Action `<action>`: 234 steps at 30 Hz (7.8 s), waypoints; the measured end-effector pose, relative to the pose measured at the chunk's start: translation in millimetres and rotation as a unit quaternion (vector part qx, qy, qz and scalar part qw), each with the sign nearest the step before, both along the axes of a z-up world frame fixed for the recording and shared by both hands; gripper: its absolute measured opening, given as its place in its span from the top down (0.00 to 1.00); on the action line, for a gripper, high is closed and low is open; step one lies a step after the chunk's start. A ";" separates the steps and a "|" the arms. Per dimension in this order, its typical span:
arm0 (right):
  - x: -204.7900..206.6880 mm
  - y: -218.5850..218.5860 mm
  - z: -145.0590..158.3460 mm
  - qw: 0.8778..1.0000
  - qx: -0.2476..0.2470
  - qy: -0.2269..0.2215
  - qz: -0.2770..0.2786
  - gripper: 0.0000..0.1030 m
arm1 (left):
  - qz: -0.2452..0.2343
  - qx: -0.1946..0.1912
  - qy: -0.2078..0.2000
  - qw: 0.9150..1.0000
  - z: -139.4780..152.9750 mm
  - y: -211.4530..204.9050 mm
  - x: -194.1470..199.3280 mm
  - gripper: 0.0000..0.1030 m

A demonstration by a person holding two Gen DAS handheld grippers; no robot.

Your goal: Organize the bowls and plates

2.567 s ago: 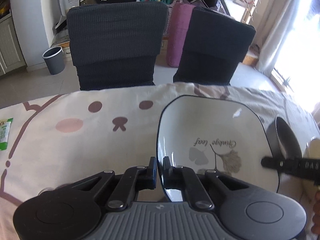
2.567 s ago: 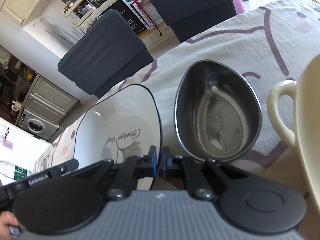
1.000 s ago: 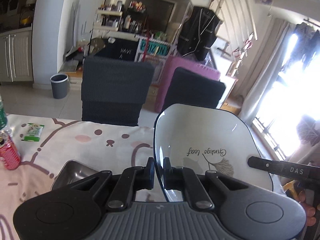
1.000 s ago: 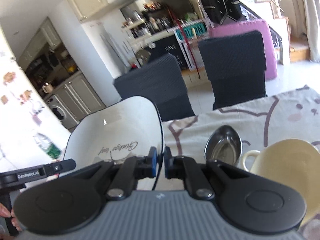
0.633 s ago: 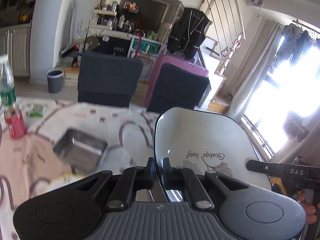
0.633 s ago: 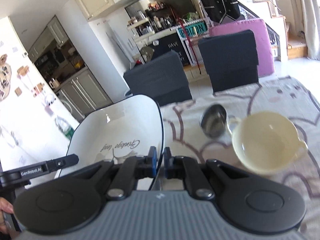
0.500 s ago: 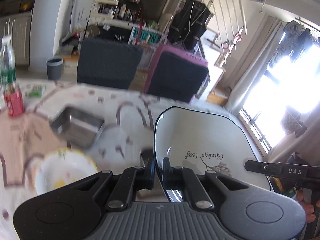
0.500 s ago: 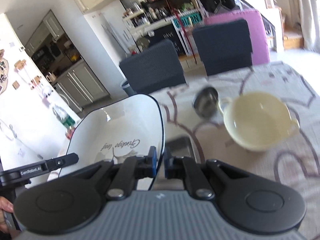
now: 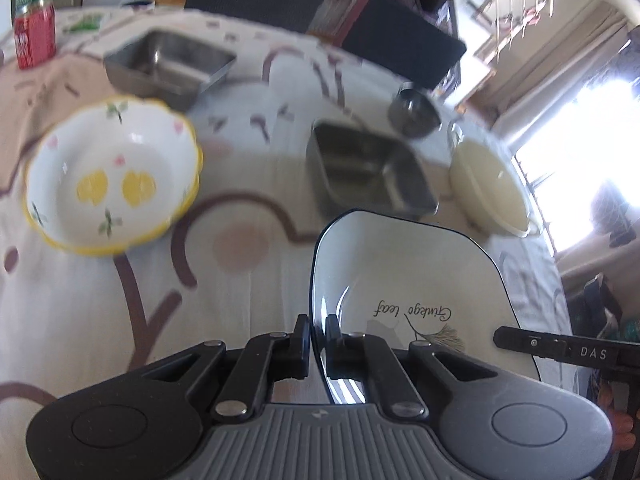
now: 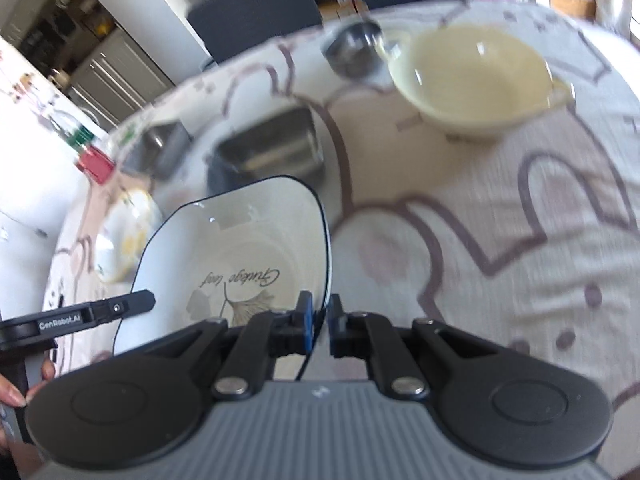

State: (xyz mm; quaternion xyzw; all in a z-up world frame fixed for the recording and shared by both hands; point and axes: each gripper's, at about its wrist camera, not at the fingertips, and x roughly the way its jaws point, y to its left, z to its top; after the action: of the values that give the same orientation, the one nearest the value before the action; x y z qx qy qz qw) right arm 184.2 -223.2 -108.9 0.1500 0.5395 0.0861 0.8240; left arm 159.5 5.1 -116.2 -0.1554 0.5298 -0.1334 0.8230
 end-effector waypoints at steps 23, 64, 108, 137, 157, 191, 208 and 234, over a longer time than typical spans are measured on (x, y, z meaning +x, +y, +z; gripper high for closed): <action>17.7 -6.2 -36.5 0.996 -0.066 0.059 -0.006 0.89 | -0.020 0.013 0.049 0.998 -25.5 -18.4 16.6 0.92; 21.4 9.2 -58.3 0.990 -0.109 0.074 0.045 0.83 | -0.061 0.039 0.041 0.997 -26.7 -26.5 13.0 0.92; 20.5 -90.1 36.1 0.961 0.010 -0.146 -0.236 0.00 | -0.154 0.069 -0.251 0.953 112.3 -80.1 62.0 0.00; 112.3 -171.3 -60.9 0.920 0.090 -0.021 -0.382 0.79 | -0.158 -0.021 -0.180 0.971 31.0 -182.2 215.1 0.37; 92.6 -161.4 -39.3 0.964 -0.048 -0.017 -0.261 0.84 | -0.163 -0.022 -0.108 0.980 -2.6 -206.1 215.7 0.56; 108.6 -193.3 -46.8 0.964 -0.047 -0.055 -0.256 0.75 | -0.158 -0.035 -0.068 0.985 -29.3 -222.7 231.1 0.76; 65.3 -161.4 25.0 0.963 -0.057 -0.147 -0.218 0.75 | -0.151 -0.024 -0.160 0.975 70.1 -188.6 173.9 0.76; -19.3 -57.2 74.3 0.979 0.002 -0.192 -0.073 0.76 | -0.044 -0.032 -0.200 0.978 120.0 -19.1 -3.8 0.77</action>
State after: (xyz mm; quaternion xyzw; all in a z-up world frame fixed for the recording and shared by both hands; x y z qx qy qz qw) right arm 164.9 -280.4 -34.6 0.1712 0.3582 0.0538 0.9163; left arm 155.7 -14.1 3.8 -0.1286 0.3563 -0.2145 0.9003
